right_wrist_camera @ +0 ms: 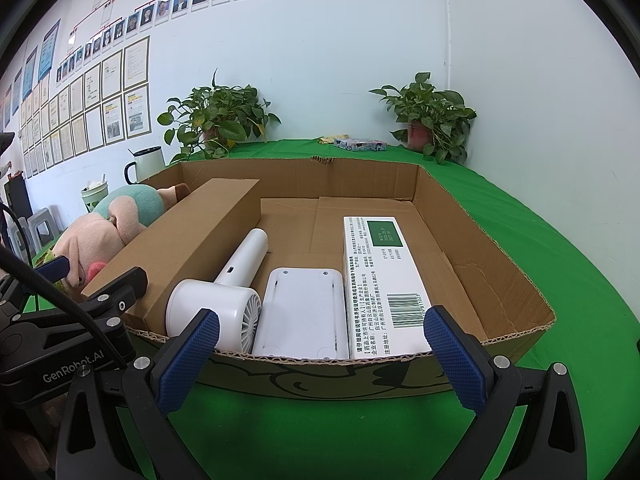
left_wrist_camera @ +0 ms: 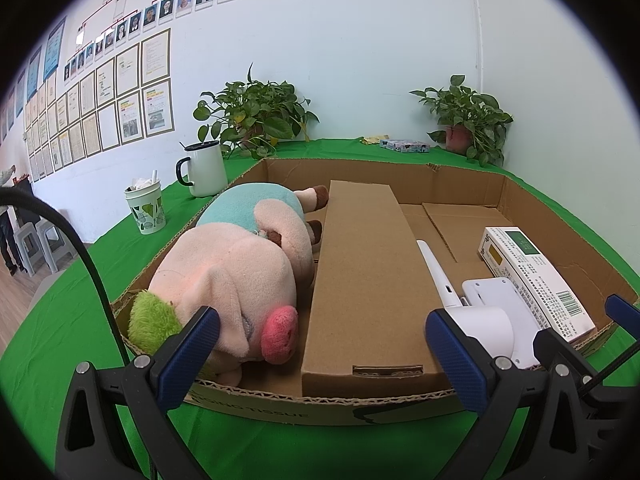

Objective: Organize objects

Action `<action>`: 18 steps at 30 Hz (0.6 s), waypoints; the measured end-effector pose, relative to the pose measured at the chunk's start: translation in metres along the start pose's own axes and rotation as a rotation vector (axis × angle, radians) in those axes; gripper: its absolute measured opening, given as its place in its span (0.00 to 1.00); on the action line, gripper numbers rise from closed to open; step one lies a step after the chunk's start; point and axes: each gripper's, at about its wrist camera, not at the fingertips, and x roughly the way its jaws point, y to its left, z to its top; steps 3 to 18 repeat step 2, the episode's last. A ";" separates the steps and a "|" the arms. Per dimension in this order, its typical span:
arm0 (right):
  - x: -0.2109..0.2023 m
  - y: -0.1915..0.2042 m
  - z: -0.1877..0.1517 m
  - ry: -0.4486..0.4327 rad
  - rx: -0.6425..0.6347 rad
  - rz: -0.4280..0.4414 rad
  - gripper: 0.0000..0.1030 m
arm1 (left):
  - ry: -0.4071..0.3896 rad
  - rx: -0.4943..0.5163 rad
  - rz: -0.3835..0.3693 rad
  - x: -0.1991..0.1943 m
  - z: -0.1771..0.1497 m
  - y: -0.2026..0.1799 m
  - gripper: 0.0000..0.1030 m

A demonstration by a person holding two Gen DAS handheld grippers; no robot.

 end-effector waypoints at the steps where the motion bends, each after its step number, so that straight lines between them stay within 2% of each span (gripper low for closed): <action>1: 0.000 0.001 0.000 0.000 0.000 0.000 1.00 | 0.000 0.000 0.000 0.000 0.000 0.000 0.99; 18: 0.000 0.001 0.000 0.000 0.000 0.000 1.00 | 0.000 0.000 0.000 0.000 0.000 0.000 0.99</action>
